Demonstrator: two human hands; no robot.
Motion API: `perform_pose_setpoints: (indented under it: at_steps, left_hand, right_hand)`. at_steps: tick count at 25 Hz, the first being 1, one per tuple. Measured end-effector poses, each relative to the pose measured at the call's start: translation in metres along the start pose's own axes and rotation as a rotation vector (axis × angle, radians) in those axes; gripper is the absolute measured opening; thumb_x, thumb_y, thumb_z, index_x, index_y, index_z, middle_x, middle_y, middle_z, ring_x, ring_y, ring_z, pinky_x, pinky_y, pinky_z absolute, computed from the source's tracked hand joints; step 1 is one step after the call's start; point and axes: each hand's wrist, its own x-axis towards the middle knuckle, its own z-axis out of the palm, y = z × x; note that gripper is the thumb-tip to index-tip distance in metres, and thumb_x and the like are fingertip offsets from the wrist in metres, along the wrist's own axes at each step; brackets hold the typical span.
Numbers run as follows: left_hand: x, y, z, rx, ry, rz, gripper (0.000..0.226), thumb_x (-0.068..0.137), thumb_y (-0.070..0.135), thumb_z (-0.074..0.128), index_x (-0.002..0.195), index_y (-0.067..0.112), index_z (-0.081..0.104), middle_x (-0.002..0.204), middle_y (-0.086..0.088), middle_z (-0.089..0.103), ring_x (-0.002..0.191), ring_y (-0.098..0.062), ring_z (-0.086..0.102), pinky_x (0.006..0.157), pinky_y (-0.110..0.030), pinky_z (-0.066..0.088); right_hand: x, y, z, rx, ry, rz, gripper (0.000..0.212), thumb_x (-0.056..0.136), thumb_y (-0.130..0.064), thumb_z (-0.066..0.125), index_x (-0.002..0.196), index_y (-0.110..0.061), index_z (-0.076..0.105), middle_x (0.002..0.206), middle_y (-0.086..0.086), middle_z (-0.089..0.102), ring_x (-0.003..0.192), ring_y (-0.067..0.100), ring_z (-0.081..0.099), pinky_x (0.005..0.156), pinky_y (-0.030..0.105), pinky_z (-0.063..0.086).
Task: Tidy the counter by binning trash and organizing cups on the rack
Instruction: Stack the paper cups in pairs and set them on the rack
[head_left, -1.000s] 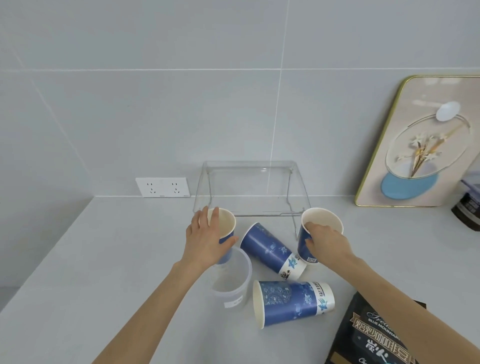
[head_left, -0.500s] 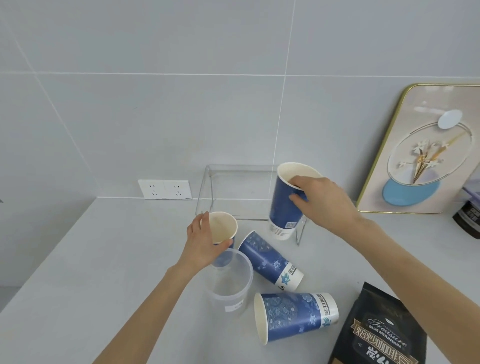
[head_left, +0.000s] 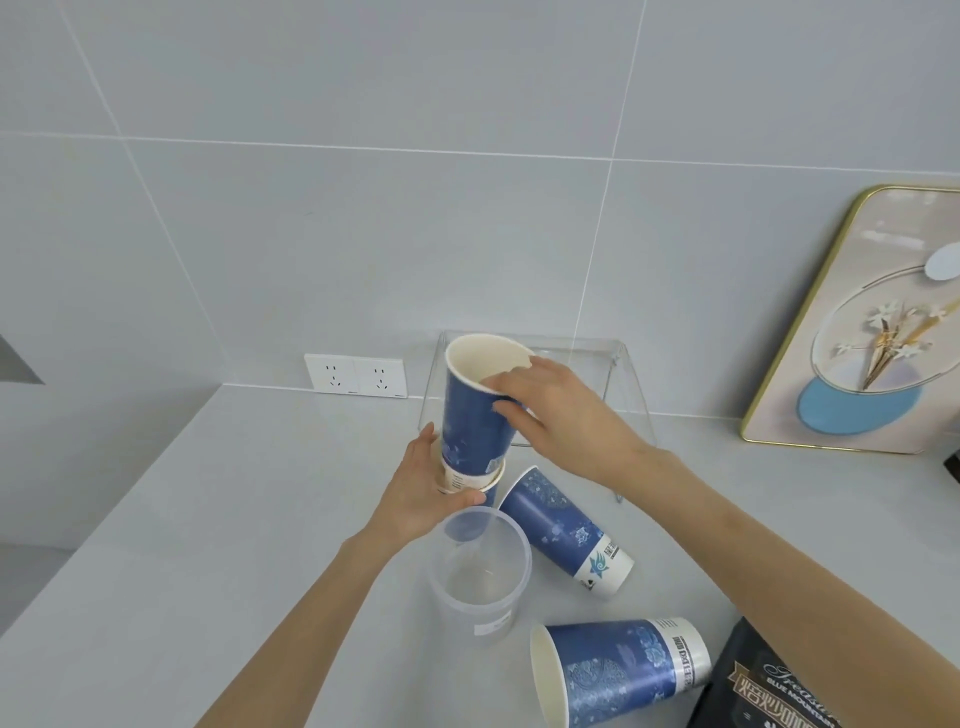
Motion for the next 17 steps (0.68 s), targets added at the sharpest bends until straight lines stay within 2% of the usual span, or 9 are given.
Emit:
perform_pose_setpoints:
  at_steps: [2, 4, 8, 11, 14, 17]
  left_hand:
    - [-0.001, -0.003, 0.001, -0.059, 0.008, 0.01, 0.099, 0.056, 0.032, 0.083, 0.137, 0.016, 0.028, 0.14, -0.002, 0.044, 0.126, -0.023, 0.046, 0.1, -0.032, 0.043]
    - [-0.002, -0.005, 0.002, -0.109, 0.032, 0.025, 0.091, 0.059, 0.022, 0.084, 0.134, 0.015, 0.032, 0.135, -0.002, 0.048, 0.122, -0.02, 0.048, 0.09, -0.025, 0.04]
    - [-0.003, -0.012, 0.004, -0.188, 0.049, 0.017, 0.085, 0.061, 0.019, 0.084, 0.131, 0.019, 0.036, 0.124, 0.003, 0.051, 0.11, -0.013, 0.048, 0.087, -0.023, 0.036]
    - [-0.006, -0.013, 0.006, -0.23, 0.031, 0.005, 0.083, 0.066, 0.017, 0.08, 0.134, 0.022, 0.033, 0.117, 0.007, 0.049, 0.108, -0.012, 0.047, 0.088, -0.023, 0.036]
    - [-0.007, -0.013, 0.005, -0.235, 0.047, 0.016, 0.081, 0.067, 0.015, 0.079, 0.133, 0.021, 0.033, 0.126, 0.0, 0.048, 0.112, -0.015, 0.046, 0.092, -0.027, 0.039]
    - [-0.006, -0.011, 0.002, -0.208, 0.023, -0.006, 0.081, 0.068, 0.017, 0.078, 0.135, 0.021, 0.031, 0.134, -0.003, 0.047, 0.112, -0.016, 0.045, 0.096, -0.03, 0.039]
  right_hand:
    - [-0.006, 0.006, 0.023, -0.051, -0.117, -0.023, 0.033, 0.086, -0.01, 0.037, 0.108, -0.004, 0.062, 0.098, 0.02, 0.07, 0.095, 0.036, 0.061, 0.103, 0.045, 0.037]
    - [-0.012, 0.011, 0.047, -0.1, -0.242, -0.033, 0.034, 0.088, -0.004, 0.038, 0.114, -0.007, 0.059, 0.105, 0.018, 0.068, 0.105, 0.035, 0.057, 0.106, 0.044, 0.033]
    - [-0.019, 0.013, 0.076, -0.034, -0.447, 0.048, 0.037, 0.091, -0.002, 0.039, 0.126, -0.01, 0.05, 0.13, 0.017, 0.054, 0.128, 0.029, 0.042, 0.111, 0.036, 0.028]
    - [-0.024, 0.012, 0.082, 0.09, -0.37, 0.063, 0.041, 0.091, -0.003, 0.04, 0.131, -0.007, 0.044, 0.143, 0.017, 0.041, 0.135, 0.03, 0.034, 0.113, 0.039, 0.029]
    - [-0.029, 0.013, 0.084, 0.195, -0.237, 0.231, 0.055, 0.09, -0.005, 0.041, 0.141, -0.014, 0.024, 0.152, 0.011, 0.022, 0.136, 0.027, 0.03, 0.106, 0.039, 0.036]
    - [-0.032, 0.017, 0.091, 0.243, -0.241, 0.417, 0.063, 0.091, -0.015, 0.046, 0.143, -0.013, 0.011, 0.148, 0.011, 0.027, 0.128, 0.029, 0.039, 0.102, 0.038, 0.04]
